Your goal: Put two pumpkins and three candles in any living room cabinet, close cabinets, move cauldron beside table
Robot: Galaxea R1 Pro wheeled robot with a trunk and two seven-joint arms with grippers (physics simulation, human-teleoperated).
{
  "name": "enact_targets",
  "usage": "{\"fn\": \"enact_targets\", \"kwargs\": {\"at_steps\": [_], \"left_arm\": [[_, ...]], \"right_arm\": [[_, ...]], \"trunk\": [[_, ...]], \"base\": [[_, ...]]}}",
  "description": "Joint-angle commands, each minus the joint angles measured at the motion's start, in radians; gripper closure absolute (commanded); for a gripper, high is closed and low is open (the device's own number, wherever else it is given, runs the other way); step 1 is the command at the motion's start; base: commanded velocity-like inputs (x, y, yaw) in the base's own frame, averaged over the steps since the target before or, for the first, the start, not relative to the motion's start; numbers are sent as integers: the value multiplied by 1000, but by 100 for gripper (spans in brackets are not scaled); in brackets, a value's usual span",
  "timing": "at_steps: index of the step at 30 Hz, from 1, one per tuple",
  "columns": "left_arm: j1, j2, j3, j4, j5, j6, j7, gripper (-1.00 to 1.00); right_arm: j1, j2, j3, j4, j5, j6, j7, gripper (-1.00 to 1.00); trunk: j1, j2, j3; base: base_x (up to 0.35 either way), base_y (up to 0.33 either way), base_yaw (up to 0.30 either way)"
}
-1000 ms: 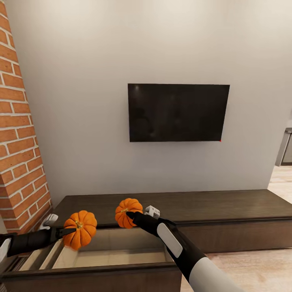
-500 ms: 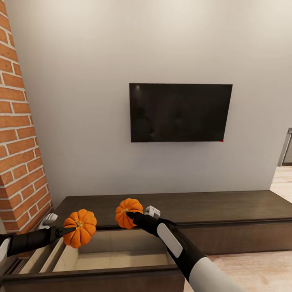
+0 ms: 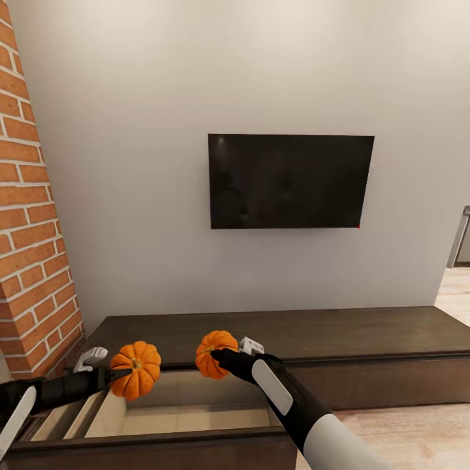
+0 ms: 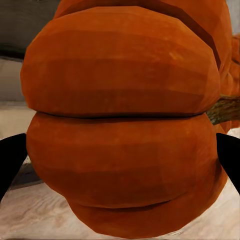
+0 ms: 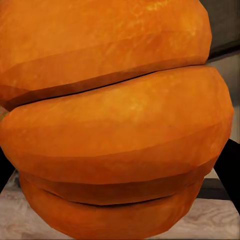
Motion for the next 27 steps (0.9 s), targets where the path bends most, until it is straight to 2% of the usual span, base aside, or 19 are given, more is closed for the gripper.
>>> {"fn": "enact_targets", "kwargs": {"at_steps": [1,4,8,27], "left_arm": [[-1,-7,1,-1,11,5,23,100],[-6,-17,1,1,13,2,57,100],[-8,-18,0,0,14,1,63,100],[-9,-17,-1,-1,15,3,60,100]], "right_arm": [[-1,0,1,-2,-10,2,-10,100],[-1,0,16,-3,-10,3,-12,100],[-1,0,44,-3,-10,3,-12,100],[-1,0,49,-2,-10,0,-12,100]], "trunk": [[0,-1,-1],[0,-1,-1],[0,-1,-1],[0,-1,-1]], "base": [[15,0,0],[99,-53,0],[104,-98,0],[69,45,0]]}}
